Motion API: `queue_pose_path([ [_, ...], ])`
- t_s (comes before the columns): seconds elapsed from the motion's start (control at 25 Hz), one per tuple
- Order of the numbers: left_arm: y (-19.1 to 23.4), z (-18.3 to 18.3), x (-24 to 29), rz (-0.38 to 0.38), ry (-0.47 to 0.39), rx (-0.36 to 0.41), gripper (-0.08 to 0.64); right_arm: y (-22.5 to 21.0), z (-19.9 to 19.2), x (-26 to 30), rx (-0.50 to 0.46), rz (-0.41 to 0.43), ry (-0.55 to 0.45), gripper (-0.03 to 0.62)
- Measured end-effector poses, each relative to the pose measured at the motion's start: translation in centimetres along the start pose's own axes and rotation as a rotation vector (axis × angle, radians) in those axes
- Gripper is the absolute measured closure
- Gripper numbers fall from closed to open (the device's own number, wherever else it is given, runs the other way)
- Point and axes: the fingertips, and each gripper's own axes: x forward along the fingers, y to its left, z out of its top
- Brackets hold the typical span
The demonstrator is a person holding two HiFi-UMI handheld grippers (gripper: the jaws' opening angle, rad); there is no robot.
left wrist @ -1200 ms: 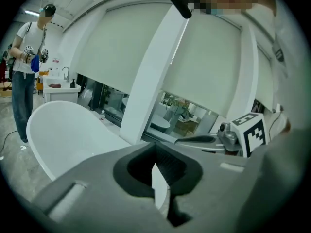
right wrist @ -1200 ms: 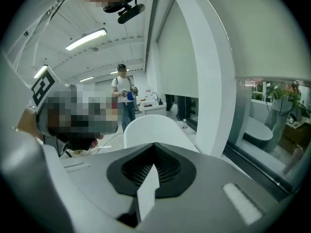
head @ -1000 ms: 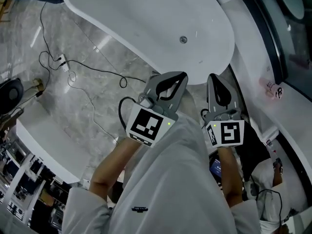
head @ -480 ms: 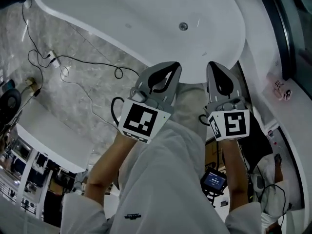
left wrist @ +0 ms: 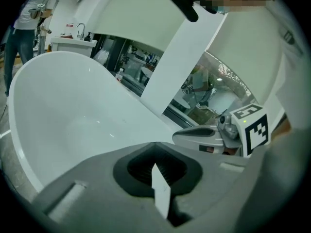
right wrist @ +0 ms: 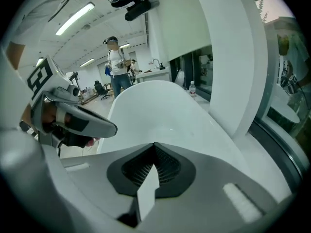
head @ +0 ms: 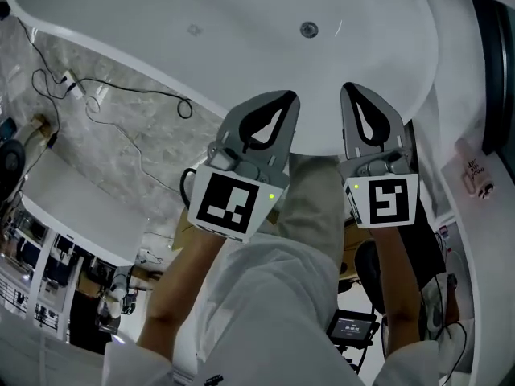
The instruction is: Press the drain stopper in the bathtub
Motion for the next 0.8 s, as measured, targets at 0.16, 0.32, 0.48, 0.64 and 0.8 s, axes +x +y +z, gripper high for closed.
queue_pose_path([
  [0.16, 1.0, -2.3, 3.9, 0.004, 0.023, -0.011, 0.557, -2.1, -3.3, 3.4, 0.018, -0.001, 0.015, 0.588],
  [0.32, 2.6, -5.4, 7.5, 0.021, 0.039, -0.059, 0.557, -4.3, -7.4, 7.0, 0.057, -0.028, 0.034, 0.588],
  [0.48, 4.0, -9.5, 10.3, 0.042, 0.053, -0.083, 0.557, -5.9, -11.1, 9.9, 0.086, -0.052, 0.058, 0.588],
  [0.64, 6.4, -12.8, 12.1, 0.101, 0.08, -0.111, 0.557, -6.7, -14.3, 12.9, 0.04, -0.071, 0.095, 0.588],
  [0.8, 7.5, -15.2, 13.7, 0.099, 0.099, -0.135, 0.558, -7.6, -16.9, 15.1, 0.051, -0.086, 0.112, 0.588],
])
